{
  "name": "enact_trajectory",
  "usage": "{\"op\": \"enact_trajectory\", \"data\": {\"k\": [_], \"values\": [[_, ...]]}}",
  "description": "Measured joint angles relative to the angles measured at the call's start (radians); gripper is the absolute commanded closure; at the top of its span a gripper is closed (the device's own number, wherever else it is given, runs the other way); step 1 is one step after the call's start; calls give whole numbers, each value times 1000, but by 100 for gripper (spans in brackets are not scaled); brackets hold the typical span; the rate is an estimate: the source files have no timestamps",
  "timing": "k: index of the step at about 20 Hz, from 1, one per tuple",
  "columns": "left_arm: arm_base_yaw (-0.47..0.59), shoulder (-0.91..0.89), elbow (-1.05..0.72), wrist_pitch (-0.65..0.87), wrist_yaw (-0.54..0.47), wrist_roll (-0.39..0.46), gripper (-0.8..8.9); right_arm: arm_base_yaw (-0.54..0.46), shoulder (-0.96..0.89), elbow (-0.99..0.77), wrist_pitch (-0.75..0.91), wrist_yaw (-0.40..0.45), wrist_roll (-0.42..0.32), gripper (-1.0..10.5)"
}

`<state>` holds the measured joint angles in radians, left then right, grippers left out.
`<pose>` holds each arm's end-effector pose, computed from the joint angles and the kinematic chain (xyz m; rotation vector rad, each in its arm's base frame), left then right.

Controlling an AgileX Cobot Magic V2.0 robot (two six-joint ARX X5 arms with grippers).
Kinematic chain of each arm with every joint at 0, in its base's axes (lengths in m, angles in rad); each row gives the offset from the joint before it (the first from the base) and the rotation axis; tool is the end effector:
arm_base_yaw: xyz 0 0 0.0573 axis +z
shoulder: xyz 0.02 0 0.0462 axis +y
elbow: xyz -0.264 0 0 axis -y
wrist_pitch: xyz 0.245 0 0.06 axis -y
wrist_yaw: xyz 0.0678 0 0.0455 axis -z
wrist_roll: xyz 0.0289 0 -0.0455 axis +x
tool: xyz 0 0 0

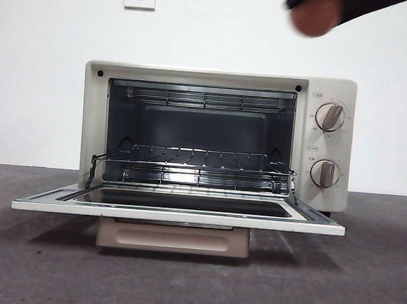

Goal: Eggoven

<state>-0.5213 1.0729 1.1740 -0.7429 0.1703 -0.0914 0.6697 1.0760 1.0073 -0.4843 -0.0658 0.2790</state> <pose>0.1786 -0.1082 0.3622 0.0295 0.6738 -0.6368 0.1755 0.1414 0.3281 0.0919 0.6336 0.6337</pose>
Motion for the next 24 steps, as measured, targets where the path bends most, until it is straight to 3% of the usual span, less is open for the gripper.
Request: {"op": "enact_trajectory", "data": {"k": [5,11,24], "values": [[117,-238,-219,-10,5,4,807,0,211,0,213,-18,29,944],[144,-394,-304,-85,11,4,807,-3,426,0,397,-9,43,944],[144,-452,-304,-143,11,4,807,-9,569,0,518,190,39,944]]}}
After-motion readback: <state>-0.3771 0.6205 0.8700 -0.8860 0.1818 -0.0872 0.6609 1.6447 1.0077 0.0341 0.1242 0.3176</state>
